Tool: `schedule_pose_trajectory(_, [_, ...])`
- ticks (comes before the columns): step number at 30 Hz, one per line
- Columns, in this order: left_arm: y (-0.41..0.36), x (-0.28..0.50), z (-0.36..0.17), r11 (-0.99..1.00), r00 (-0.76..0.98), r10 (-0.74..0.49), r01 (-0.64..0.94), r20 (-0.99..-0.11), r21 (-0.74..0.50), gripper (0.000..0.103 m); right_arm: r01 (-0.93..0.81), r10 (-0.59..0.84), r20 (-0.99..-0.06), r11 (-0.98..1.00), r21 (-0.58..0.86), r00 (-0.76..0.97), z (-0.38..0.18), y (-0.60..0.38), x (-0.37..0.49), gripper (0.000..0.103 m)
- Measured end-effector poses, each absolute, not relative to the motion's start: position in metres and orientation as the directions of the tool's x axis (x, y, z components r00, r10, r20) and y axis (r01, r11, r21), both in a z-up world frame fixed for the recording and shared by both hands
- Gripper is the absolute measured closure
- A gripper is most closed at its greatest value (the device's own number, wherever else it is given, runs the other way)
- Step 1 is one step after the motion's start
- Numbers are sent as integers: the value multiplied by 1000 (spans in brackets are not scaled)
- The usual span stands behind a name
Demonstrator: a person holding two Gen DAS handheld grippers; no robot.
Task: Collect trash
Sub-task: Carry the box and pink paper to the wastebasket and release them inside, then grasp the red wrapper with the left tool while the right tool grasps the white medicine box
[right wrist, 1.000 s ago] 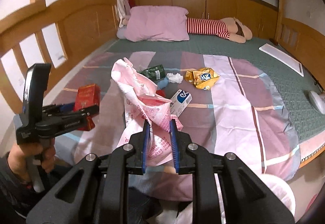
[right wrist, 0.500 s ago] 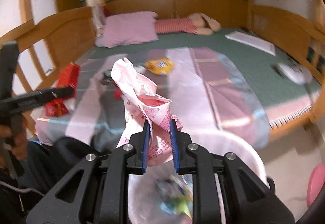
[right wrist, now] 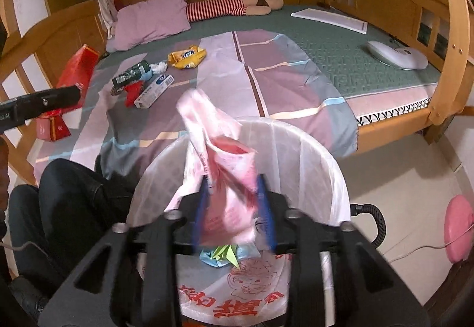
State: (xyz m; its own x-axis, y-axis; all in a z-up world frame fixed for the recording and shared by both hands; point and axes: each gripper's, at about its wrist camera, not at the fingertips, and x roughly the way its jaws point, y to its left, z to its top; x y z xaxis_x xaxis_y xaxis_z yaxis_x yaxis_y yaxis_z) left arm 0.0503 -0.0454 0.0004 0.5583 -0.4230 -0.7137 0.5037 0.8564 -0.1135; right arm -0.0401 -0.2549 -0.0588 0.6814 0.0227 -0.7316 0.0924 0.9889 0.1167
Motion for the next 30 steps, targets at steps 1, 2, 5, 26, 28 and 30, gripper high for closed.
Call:
schedule_pose_trajectory(1, [-47, 50, 0, 855, 557, -423, 507, -715, -110, 43, 91, 21, -723, 989, 116, 690, -57, -255, -41, 61])
schedule_pose_trajectory(2, [-49, 50, 0, 853, 555, -423, 511, -717, -108, 43, 91, 19, -720, 989, 113, 694, -56, -255, -41, 60])
schedule_pose_trajectory(5, [-55, 48, -2, 846, 544, -425, 523, -723, -104, 43, 99, 10, -711, 989, 112, 703, -54, -256, -41, 51])
schedule_pose_trajectory(26, [-78, 68, -46, 750, 330, -541, 605, -774, -267, 11, 165, -48, -709, 981, 97, 704, -54, -272, -30, 46])
schedule_pose_trajectory(28, [-57, 81, -45, 799, 392, -500, 553, -772, -237, 11, 155, -40, -713, 983, 98, 701, -55, -268, -21, 46])
schedule_pose_trajectory(30, [-32, 94, -43, 853, 464, -444, 482, -767, -202, 11, 142, -21, -716, 984, 110, 697, -58, -264, -8, 46])
